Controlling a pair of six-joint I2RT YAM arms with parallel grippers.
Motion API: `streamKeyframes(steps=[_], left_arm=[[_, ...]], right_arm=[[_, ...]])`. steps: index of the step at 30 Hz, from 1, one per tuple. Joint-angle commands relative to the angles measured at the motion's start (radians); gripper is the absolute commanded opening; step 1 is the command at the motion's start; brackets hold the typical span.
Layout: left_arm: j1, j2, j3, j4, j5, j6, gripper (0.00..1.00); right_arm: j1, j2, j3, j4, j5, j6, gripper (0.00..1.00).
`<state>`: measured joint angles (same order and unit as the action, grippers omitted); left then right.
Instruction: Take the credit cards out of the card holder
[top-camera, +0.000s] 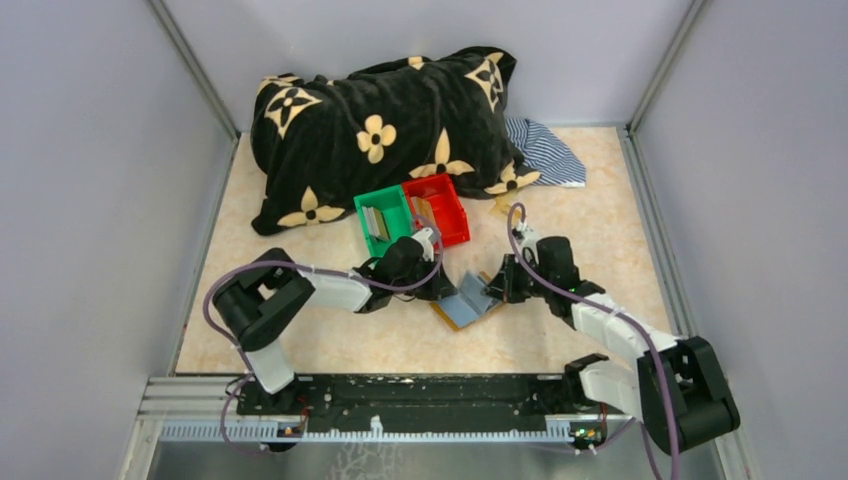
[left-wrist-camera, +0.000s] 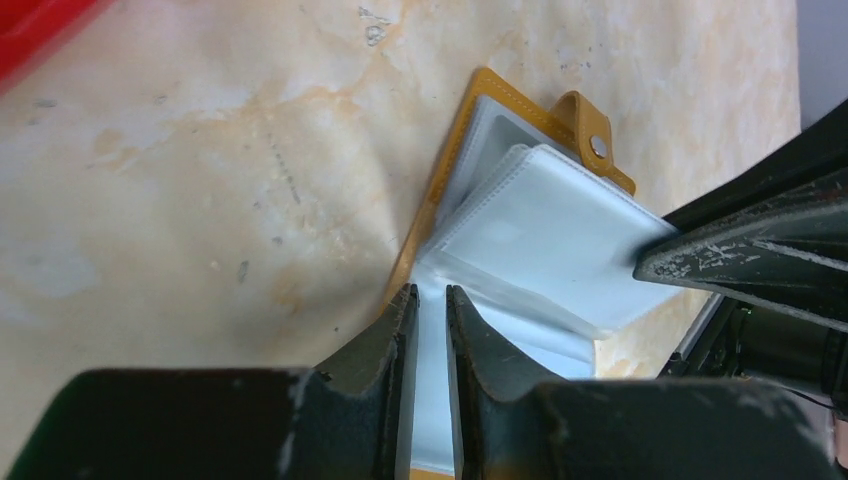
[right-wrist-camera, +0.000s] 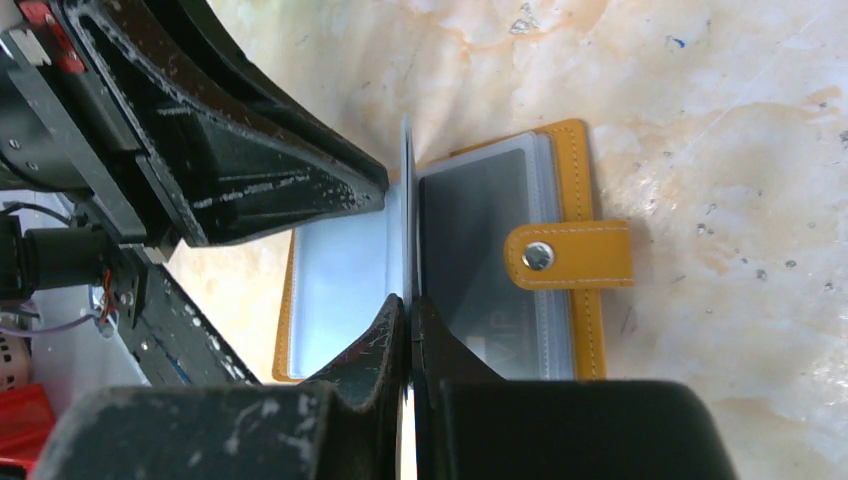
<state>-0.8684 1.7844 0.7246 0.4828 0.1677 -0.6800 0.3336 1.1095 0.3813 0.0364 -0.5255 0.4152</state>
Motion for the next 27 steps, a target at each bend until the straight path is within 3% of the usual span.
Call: streamKeyframes(steps=[1,11,18,27], left_arm=[[0.009,-0.1,0.0,-0.136,-0.023,0.033,0.23],[0.012,-0.28,0.095,-0.282,-0.093,0.078,0.25],[0.02,-0.233,0.173,-0.316,-0.088,0.086,0.26],[0.048,-0.24,0.128,-0.28,-0.07,0.054,0.25]], right_arm=[[0.037,-0.076,0.006,-0.006,0.001,-0.018,0.0],[0.2,-0.09,0.065,-0.111,0.202,-0.069,0.0],[0.291,-0.135,0.08,-0.129,0.357,-0.064,0.0],[0.324,-0.188,0.129,-0.122,0.583,-0.082,0.0]])
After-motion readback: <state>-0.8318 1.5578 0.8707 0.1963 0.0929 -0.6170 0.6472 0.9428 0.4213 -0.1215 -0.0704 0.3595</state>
